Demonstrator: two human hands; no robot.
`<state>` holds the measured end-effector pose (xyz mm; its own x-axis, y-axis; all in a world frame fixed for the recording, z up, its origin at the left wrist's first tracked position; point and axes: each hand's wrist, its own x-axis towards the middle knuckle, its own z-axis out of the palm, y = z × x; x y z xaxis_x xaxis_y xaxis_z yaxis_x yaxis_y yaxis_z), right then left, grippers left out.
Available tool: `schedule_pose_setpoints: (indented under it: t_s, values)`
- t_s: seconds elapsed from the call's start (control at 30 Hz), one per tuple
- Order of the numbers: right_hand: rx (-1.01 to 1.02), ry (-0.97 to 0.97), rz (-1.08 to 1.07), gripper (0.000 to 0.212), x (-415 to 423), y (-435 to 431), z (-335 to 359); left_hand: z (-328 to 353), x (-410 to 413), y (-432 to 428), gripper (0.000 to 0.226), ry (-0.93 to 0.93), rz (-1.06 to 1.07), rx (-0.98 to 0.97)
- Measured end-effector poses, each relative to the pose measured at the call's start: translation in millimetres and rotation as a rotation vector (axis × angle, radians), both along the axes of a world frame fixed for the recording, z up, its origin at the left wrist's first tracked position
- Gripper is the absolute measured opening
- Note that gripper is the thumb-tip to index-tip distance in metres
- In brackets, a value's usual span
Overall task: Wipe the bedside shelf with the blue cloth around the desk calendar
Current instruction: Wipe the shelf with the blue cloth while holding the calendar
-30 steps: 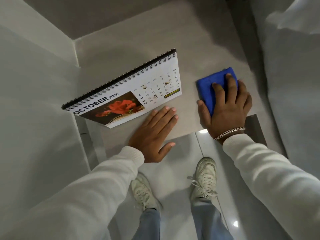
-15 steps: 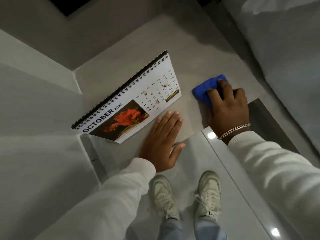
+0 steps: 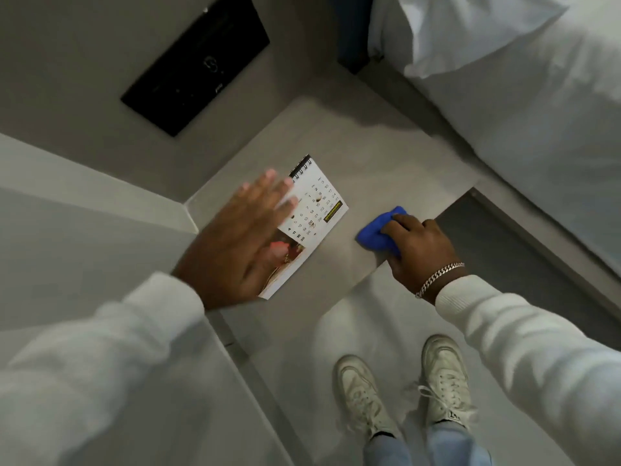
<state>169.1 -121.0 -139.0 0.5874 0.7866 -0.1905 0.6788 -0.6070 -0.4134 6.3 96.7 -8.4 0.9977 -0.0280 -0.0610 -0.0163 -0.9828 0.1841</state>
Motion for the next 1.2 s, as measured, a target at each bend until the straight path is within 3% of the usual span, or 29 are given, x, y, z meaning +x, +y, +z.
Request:
schedule_pose_setpoints:
  t_s: [0.23, 0.43, 0.6, 1.0, 1.2]
  values:
    - [0.472, 0.297, -0.322, 0.024, -57, 12, 12, -24, 9, 52, 0.086, 0.291, -0.055, 0.129]
    - [0.692, 0.543, -0.659, 0.039, -95, 42, 12, -35, 4, 47, 0.094, 0.251, -0.012, 0.037]
    - [0.841, 0.577, -0.829, 0.041, -85, 73, 17, -37, 5, 46, 0.095, 0.24, -0.027, 0.03]
    - [0.799, 0.719, -0.819, 0.04, -153, 95, 6, -39, 7, 48, 0.095, 0.196, -0.089, 0.1]
    - [0.869, 0.69, -0.936, 0.039, -110, 100, 13, -40, 6, 50, 0.095, 0.182, -0.093, 0.139]
